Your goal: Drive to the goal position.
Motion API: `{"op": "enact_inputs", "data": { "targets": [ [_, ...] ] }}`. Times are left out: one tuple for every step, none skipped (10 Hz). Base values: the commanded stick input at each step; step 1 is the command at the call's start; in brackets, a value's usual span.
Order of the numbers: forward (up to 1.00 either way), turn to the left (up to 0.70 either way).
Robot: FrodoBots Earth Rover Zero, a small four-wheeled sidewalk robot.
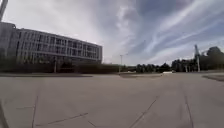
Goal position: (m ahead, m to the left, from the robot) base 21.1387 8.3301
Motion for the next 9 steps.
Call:
{"op": "enact_inputs", "data": {
  "targets": [
    [1.0, 0.0],
    [1.0, 0.0],
    [1.0, 0.0],
    [1.0, 0.0],
    [1.0, 0.0],
    [1.0, 0.0],
    [1.0, 0.0],
    [1.0, 0.0],
    [1.0, 0.0]
  ]
}}
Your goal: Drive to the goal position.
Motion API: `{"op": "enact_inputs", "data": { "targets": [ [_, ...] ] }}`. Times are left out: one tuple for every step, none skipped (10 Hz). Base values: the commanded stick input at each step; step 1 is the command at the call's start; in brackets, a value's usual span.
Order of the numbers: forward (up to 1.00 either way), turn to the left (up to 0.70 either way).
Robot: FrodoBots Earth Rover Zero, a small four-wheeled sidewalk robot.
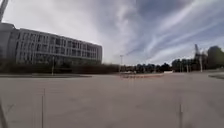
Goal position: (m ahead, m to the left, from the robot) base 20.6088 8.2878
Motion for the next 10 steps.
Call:
{"op": "enact_inputs", "data": {
  "targets": [
    [1.0, 0.0],
    [1.0, 0.0],
    [1.0, 0.0],
    [1.0, 0.0],
    [1.0, 0.0],
    [1.0, 0.0],
    [1.0, 0.0],
    [1.0, 0.0],
    [1.0, 0.0],
    [1.0, 0.0]
  ]
}}
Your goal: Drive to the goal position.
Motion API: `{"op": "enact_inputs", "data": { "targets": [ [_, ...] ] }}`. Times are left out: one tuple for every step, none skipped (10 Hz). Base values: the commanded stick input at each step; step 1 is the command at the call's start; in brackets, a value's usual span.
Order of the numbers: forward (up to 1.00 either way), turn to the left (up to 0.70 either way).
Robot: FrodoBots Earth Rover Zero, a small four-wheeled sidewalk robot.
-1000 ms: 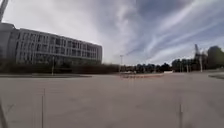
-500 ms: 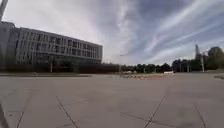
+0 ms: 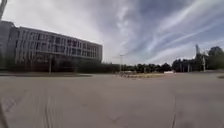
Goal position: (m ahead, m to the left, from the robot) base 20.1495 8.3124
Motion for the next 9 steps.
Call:
{"op": "enact_inputs", "data": {
  "targets": [
    [1.0, 0.0],
    [1.0, 0.0],
    [1.0, 0.0],
    [1.0, 0.0],
    [1.0, 0.0],
    [1.0, 0.0],
    [1.0, 0.0],
    [1.0, 0.0],
    [1.0, 0.0]
  ]
}}
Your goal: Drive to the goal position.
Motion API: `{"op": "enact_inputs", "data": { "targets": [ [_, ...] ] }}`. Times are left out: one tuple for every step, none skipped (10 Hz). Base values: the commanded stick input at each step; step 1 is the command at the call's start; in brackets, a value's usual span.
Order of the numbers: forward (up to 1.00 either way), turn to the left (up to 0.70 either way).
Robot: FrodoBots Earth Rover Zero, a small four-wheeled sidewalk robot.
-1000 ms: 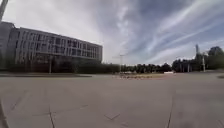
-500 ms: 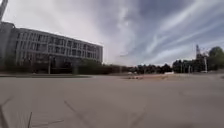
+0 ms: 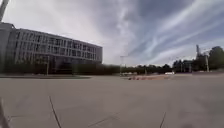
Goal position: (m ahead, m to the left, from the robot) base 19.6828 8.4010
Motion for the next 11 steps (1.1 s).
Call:
{"op": "enact_inputs", "data": {
  "targets": [
    [1.0, 0.0],
    [1.0, 0.0],
    [1.0, 0.0],
    [1.0, 0.0],
    [1.0, 0.0],
    [1.0, 0.0],
    [1.0, 0.0],
    [1.0, 0.0],
    [1.0, 0.0],
    [1.0, 0.0],
    [1.0, 0.0]
  ]
}}
